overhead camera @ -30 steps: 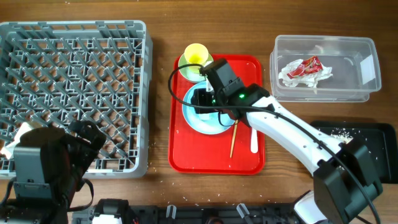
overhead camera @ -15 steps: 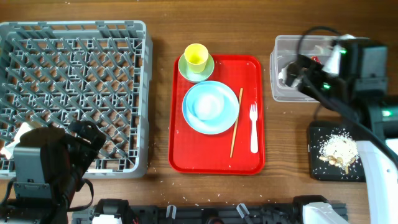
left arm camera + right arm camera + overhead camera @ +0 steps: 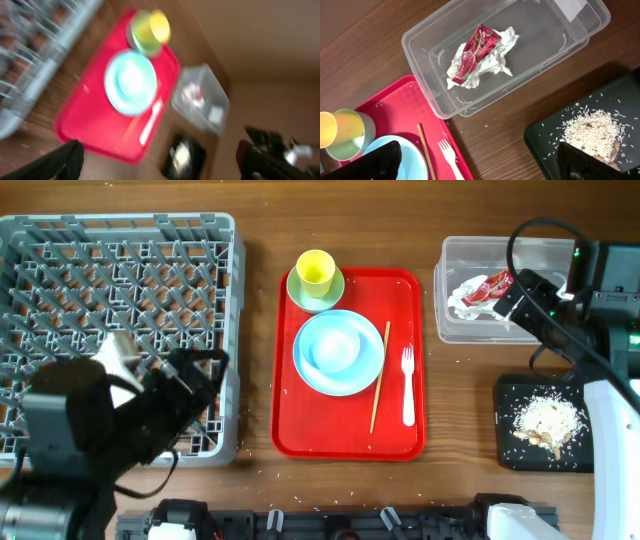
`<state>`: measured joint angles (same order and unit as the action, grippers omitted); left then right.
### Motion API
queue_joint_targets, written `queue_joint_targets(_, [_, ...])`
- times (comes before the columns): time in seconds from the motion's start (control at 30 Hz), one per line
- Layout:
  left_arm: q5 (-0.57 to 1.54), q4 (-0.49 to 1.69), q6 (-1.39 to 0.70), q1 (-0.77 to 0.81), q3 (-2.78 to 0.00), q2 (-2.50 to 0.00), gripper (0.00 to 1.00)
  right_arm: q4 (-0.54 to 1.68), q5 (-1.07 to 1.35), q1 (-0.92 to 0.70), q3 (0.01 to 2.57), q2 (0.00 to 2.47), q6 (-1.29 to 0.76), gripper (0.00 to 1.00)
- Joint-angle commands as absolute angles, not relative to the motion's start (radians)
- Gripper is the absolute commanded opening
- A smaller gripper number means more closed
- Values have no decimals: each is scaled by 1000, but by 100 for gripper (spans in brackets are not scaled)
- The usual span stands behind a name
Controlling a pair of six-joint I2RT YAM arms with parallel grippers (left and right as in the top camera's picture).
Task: Sort waste into correct bins and load items into the dishwasher rack
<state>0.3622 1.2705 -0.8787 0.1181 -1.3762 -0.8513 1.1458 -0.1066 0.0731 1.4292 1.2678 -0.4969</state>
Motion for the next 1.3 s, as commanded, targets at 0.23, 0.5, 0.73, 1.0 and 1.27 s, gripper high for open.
queue_joint_targets(0.23, [340,958,-609,588,-1359,-1425,99,1145,-131,76,1425,1286,-498,99])
queue_joint_targets(0.5, [-2,755,-460,743,-1359,-1801,87,1145,-131,76,1425,1286,-498,100])
queue_joint_targets(0.73, [-11,632,-268,771,-1359,-1851,60,1145,-130,76,1425,1286,-498,100])
queue_joint_targets(1.0, [-20,609,-269,784,-1359,-1946,43,1145,-130,76,1425,1286,-498,100])
queue_joint_targets(1.27, [-28,594,-269,787,-1359,-1985,31,1145,-131,76,1425,1286,-498,100])
